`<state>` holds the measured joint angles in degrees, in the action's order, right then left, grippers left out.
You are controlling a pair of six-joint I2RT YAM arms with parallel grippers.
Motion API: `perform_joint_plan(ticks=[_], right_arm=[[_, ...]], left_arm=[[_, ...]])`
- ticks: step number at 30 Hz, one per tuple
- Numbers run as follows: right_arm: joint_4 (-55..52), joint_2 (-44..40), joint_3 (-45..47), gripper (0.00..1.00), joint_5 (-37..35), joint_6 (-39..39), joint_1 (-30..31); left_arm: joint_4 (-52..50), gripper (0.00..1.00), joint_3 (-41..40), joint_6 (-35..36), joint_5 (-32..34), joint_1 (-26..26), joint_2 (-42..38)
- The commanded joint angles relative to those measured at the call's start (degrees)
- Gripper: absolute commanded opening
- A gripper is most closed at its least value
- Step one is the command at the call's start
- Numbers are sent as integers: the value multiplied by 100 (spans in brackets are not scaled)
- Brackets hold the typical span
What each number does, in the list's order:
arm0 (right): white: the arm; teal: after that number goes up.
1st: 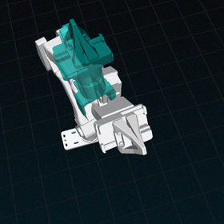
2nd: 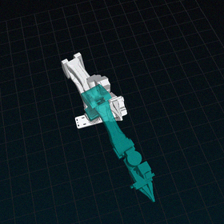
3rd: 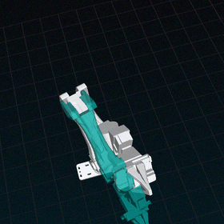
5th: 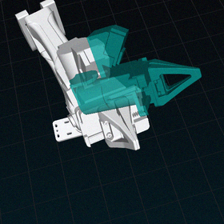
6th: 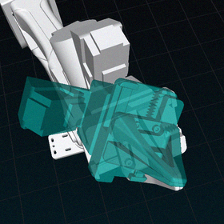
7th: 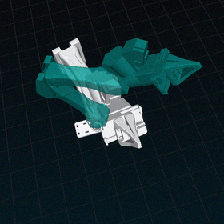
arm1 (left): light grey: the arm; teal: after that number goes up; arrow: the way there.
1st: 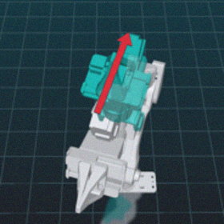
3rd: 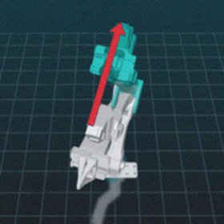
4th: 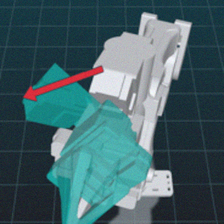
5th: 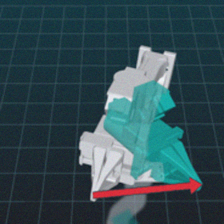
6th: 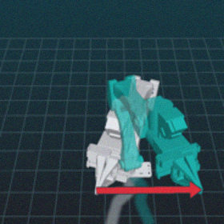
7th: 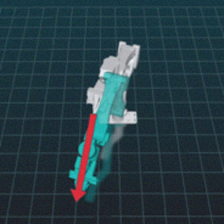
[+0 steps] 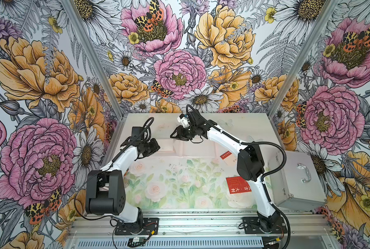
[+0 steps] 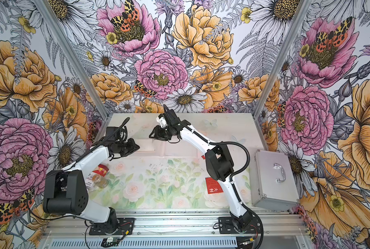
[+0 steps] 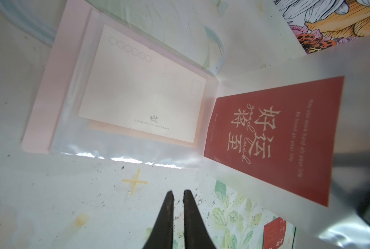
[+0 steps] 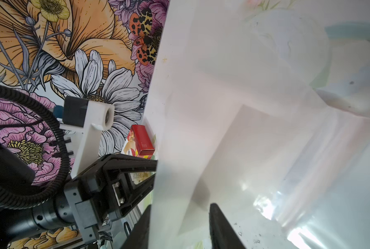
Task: Place the photos into the photo albums
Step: Turn the page of the photo album at the center of the board.
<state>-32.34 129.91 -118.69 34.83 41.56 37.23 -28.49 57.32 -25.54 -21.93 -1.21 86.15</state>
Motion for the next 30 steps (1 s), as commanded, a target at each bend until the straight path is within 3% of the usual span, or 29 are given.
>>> perform_joint_plan(ticks=[1,7,10,21,30], right_arm=[[76,97,-194,43,113,67,55],[72,177,-376,49,148,113,95],[70,274,-591,73,173,170,134],[-142,376,-967,75,127,71,197],[-275,-364,302,75,-886,-370,161]], left_arm=[[132,13,-85,-13,-70,52,-284],[142,14,-175,-39,-23,76,-512],[139,14,-239,-56,-4,119,-684],[140,15,-549,-83,-35,422,-1406],[149,16,-585,-14,-279,153,-1119]])
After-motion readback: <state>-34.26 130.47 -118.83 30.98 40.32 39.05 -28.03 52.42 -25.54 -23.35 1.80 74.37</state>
